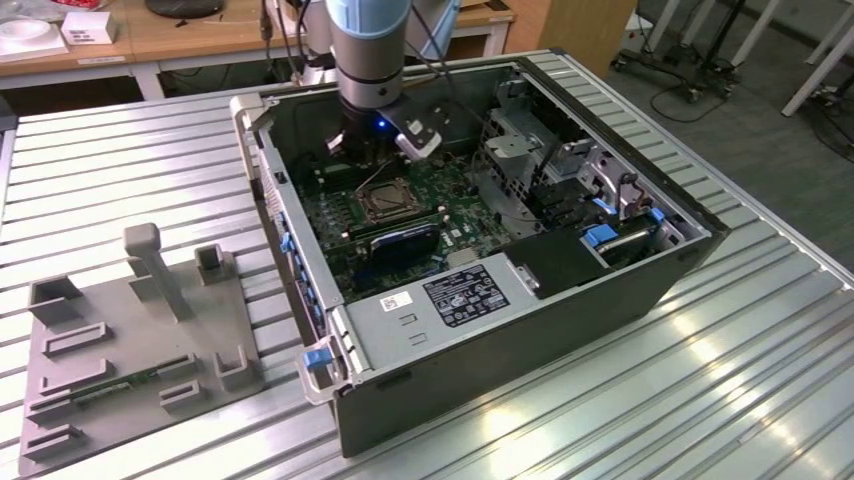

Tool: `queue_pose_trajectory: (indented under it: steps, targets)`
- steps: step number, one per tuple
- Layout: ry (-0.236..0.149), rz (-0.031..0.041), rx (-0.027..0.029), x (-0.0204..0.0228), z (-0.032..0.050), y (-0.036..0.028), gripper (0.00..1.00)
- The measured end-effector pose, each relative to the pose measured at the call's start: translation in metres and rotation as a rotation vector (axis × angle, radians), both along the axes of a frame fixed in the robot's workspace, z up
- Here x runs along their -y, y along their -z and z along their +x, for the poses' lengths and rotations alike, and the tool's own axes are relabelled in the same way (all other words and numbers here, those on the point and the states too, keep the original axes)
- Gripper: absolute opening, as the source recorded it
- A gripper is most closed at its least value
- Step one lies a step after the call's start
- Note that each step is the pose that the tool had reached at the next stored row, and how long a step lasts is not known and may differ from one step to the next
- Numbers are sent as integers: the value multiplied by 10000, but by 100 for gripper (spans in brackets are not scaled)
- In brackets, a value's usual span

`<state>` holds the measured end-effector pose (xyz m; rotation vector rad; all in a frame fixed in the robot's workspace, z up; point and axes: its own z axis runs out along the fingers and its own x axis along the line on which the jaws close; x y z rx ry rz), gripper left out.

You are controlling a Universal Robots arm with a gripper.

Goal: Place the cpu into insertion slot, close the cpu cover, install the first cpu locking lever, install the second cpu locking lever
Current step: 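Install the first cpu locking lever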

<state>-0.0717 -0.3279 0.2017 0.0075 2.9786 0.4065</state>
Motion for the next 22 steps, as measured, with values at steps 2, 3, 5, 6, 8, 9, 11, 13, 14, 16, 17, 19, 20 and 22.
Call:
queue_pose_trajectory:
  steps: [2,3,5,6,8,9,11,13,14,16,17,19,20,22]
  targets:
    - [0,1,24,-9,-19,0,11]
    - [0,1,33,-10,-23,1,11]
    - [-1,2,43,-12,-24,0,11]
    - [-2,0,46,-12,-24,-3,11]
    - [0,1,52,-12,-25,-16,11]
    - [0,0,54,-11,-25,-29,11]
    - [0,2,64,-12,-25,-61,11]
    - [0,1,75,-12,-25,-95,11]
    - [0,1,81,-12,-25,-112,11]
    - [0,2,94,-12,-24,-146,11]
    - [0,1,99,-11,-25,-163,11]
    - [0,2,114,-12,-25,-226,11]
    - [0,2,118,-12,-25,-242,11]
    - [0,2,122,-11,-25,-258,11]
